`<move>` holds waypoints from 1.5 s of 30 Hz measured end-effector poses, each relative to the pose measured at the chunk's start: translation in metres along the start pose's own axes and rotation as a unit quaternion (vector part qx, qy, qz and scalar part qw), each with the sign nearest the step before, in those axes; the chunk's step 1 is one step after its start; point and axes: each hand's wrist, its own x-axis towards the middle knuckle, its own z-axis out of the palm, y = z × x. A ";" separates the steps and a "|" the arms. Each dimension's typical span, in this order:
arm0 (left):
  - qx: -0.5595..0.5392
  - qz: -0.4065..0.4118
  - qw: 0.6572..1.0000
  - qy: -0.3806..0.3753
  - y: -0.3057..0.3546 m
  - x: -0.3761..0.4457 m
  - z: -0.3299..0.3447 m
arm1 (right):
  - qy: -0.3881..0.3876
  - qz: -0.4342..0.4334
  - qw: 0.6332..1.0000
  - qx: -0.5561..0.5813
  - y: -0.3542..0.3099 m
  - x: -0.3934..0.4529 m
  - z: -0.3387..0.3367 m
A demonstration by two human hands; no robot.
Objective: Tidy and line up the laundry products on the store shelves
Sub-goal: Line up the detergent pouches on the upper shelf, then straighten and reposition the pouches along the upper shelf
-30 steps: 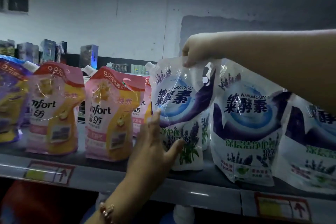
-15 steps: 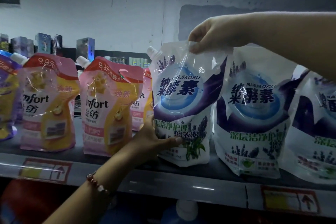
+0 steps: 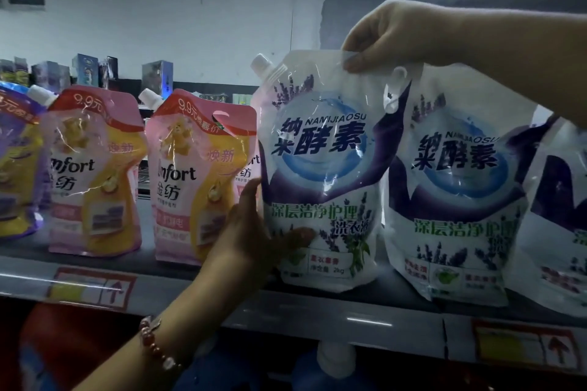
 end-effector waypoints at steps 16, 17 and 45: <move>0.320 0.184 0.921 0.128 0.018 -0.046 0.001 | 0.100 -0.025 0.947 -0.303 -0.028 -0.056 0.041; 0.329 0.191 0.916 0.127 0.020 -0.048 0.006 | 0.098 -0.023 0.947 -0.305 -0.027 -0.064 0.045; 0.460 0.266 0.843 -0.077 0.184 -0.119 0.268 | -0.084 0.159 0.974 -0.140 0.159 -0.417 0.004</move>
